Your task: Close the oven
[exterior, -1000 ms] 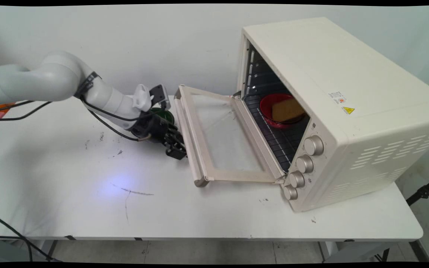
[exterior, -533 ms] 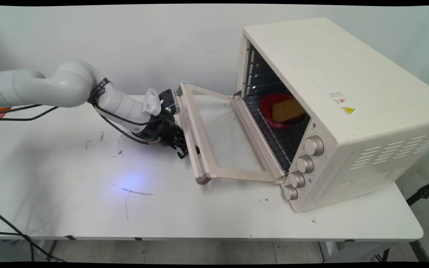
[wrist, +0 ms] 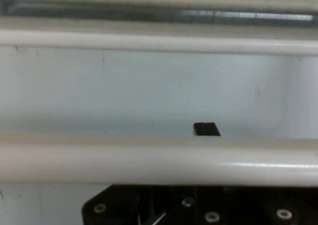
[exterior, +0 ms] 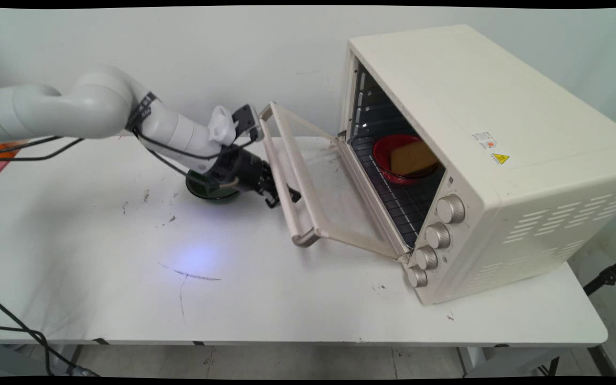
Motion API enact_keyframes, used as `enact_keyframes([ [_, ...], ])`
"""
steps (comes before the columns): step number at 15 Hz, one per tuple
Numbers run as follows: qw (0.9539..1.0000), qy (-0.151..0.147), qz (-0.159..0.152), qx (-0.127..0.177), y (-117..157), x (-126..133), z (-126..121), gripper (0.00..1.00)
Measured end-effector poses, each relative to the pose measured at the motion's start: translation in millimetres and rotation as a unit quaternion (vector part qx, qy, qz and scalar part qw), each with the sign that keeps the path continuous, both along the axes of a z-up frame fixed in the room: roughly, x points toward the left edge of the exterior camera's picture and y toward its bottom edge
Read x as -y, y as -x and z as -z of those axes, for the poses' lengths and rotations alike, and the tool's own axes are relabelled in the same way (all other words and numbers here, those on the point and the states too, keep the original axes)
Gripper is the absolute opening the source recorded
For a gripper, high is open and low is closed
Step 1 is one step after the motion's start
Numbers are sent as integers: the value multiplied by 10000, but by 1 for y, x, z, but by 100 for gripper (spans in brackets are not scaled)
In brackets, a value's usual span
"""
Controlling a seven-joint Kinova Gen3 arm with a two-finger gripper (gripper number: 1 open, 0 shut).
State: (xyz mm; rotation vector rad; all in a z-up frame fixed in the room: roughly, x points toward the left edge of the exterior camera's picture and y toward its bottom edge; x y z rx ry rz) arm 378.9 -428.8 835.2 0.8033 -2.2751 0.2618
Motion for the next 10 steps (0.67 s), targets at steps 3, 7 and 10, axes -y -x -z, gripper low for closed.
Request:
enact_keyframes([
  [3, 9999, 96, -37, -122, 4, 5, -26, 0],
  [7, 9994, 203, -82, -265, 12, 11, -59, 0],
  [10, 9990, 262, -99, -345, 18, 14, -77, 0],
])
